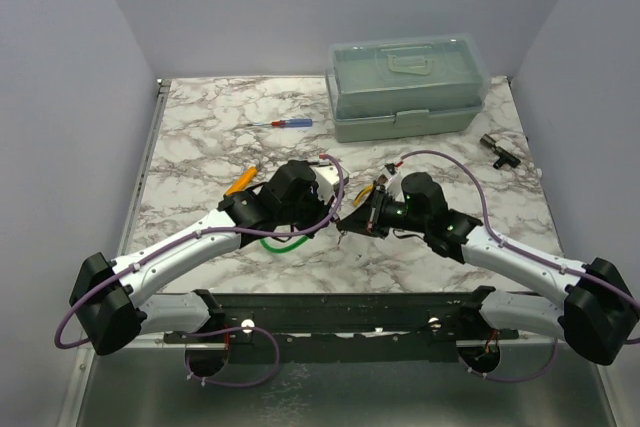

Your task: Unlock with the key

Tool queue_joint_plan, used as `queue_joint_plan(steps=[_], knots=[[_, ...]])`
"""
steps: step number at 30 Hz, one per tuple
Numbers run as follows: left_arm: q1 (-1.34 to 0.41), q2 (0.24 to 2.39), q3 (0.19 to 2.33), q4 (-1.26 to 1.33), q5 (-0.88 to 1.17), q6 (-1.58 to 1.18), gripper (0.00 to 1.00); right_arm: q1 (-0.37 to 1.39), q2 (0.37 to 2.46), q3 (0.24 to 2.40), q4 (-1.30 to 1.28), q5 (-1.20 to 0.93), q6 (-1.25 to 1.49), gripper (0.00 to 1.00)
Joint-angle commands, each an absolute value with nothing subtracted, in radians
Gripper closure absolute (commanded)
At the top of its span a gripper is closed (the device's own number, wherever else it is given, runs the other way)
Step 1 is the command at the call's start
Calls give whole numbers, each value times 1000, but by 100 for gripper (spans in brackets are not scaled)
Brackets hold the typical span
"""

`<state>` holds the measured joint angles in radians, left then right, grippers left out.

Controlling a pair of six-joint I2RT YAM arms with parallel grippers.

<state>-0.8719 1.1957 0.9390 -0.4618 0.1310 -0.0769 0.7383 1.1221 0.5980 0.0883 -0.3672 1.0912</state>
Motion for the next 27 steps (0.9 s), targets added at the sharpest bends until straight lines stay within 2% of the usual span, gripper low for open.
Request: queue_joint_plan(steps=[1, 5, 11, 19, 27], knots=[[-881, 1174, 937, -434, 75, -76, 100, 730, 1142, 637, 92, -357, 1064, 92], [-881, 1179, 939, -437, 43, -78, 100, 731, 1142, 656, 56, -368, 1033, 76], [-879, 1183, 940, -438, 8, -84, 100, 731, 1133, 670, 25, -387, 1001, 59], [-878, 1184, 942, -439, -20, -87, 100, 730, 1154, 663, 47, -431, 994, 60], [-879, 1184, 942, -441, -17, -86, 100, 731, 1181, 658, 68, -443, 989, 67]])
